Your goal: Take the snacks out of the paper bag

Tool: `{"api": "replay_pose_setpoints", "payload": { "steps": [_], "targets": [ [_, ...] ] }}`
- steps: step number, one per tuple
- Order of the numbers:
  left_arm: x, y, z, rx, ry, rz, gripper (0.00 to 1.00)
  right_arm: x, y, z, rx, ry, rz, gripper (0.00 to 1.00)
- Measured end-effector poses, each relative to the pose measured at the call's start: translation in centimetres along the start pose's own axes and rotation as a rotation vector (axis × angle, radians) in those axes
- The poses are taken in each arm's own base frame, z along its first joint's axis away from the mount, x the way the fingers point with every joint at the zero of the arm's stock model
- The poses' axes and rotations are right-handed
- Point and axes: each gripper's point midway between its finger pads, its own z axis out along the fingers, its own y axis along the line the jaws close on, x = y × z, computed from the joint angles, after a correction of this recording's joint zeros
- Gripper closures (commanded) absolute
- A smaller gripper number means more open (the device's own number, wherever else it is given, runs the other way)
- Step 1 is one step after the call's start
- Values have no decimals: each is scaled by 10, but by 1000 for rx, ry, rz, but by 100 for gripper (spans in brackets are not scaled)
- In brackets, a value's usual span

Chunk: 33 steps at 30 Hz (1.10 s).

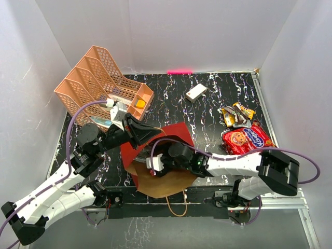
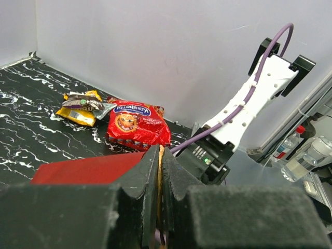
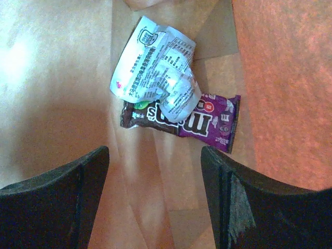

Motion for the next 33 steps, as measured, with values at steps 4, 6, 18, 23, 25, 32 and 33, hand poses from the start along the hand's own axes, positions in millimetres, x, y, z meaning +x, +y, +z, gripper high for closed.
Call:
{"api": "replay_pose_setpoints", "payload": {
  "steps": [4,6,18,23,25,32,33],
  "targets": [
    [4,4,-2,-18,-3,-1,95,-8,2,-18,-19,0,0,24],
    [8,7,-2,-27,1,-5,95,-23,4,-30,-31,-36,-26,23],
    [7,12,-3,-54,-9,9,95,-100,8,-38,-90,-192,-26,24],
    [1,14,-5,-77,-23,34,95,-103,13,-15,-103,-163,-5,26],
    [0,15,-6,-82,-28,35,95,-101,15,-3,-106,-130,-16,27],
    [-4,13,-8,-86,-45,28,95,-81,9,28,-79,-54,-39,28],
    [-5,12,-9,-85,-47,27,95,-76,8,30,-73,-49,-37,28]
  ]
}}
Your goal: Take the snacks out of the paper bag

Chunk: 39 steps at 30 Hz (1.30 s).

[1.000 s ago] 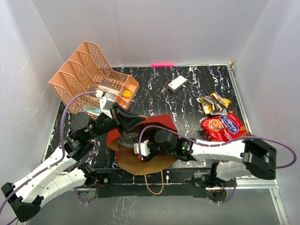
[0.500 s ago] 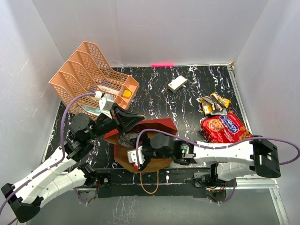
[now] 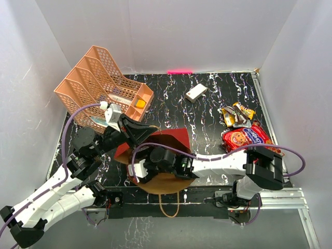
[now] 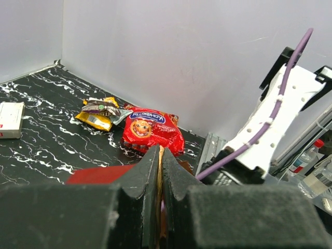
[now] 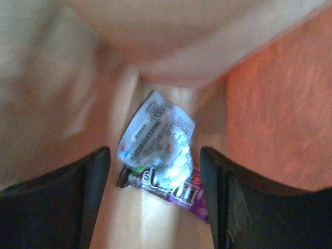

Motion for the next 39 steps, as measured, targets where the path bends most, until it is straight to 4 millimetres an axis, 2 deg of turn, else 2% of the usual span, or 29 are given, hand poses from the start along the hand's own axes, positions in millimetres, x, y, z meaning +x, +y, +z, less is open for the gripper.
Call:
{"api": "replay_pose_setpoints", "payload": {
  "steps": [5,10,16,22,25,30,36,39],
  "targets": [
    [-6,-4,-2,12,-21,-4,95,39,4,12,18,44,7,26],
    [-6,-6,-3,18,-21,-11,95,64,11,20,31,65,-18,24],
    [2,-7,-3,31,-3,-31,95,59,5,29,42,5,-103,22],
    [15,-4,-3,31,18,-69,95,73,8,48,24,-7,-118,18],
    [15,-6,-3,39,22,-75,95,85,-1,60,54,6,-106,17],
    [18,-8,-3,52,33,-82,95,91,-23,78,122,-3,-87,17],
    [19,-10,-3,64,39,-92,95,90,-38,96,184,-21,-68,27],
    [19,-11,-3,65,42,-95,95,90,-43,104,196,-23,-54,36]
  ]
}}
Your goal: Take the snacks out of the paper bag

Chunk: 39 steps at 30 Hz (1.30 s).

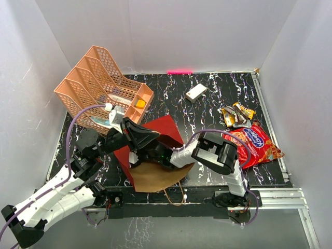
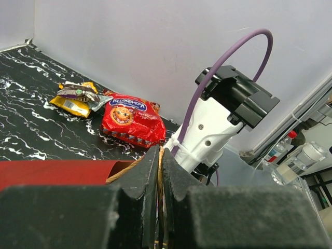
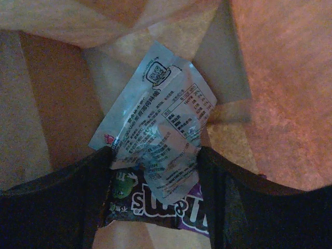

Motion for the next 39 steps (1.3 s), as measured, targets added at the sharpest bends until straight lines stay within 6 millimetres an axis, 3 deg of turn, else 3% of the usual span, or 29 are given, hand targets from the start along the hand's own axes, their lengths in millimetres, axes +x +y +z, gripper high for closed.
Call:
{"api": "replay_pose_setpoints", "payload": {
  "steps": [5,12,20,23,32,39],
  "targets": [
    [3,0,-4,-10,11,-7,95,7,-11,11,28,11,54,56],
    [-1,4,-17,-66,-6,10,95,18,-19,9,49,42,81,76],
    [-5,14,-27,-141,-40,48,95,24,-22,-21,37,92,113,80],
    [-5,18,-27,-162,-44,54,95,15,-27,-34,25,85,122,81],
    [-3,27,-25,-196,-44,55,95,-46,-30,-81,-63,-67,173,81],
    [-1,40,-23,-250,-40,56,95,-71,-27,-128,-146,-120,226,81]
  ]
}}
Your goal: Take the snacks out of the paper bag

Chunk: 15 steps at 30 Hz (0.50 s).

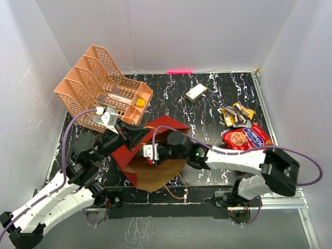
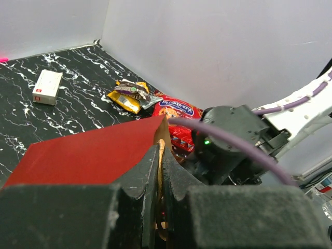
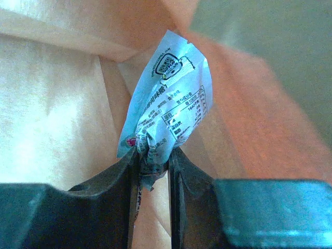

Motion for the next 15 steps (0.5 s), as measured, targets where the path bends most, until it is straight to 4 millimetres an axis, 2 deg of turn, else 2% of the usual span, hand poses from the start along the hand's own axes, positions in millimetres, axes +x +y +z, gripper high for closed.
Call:
{"api": "replay_pose_setpoints", "payload": {
  "steps": [4,9,15],
  "targets": [
    [4,3,3,-11,12,-3,95,-12,-1,-10,3,-21,42,81],
    [5,5,5,-15,17,-4,95,10,-3,-7,51,65,115,79],
    [6,5,5,-19,22,-5,96,20,-7,-9,81,87,134,75]
  ]
}}
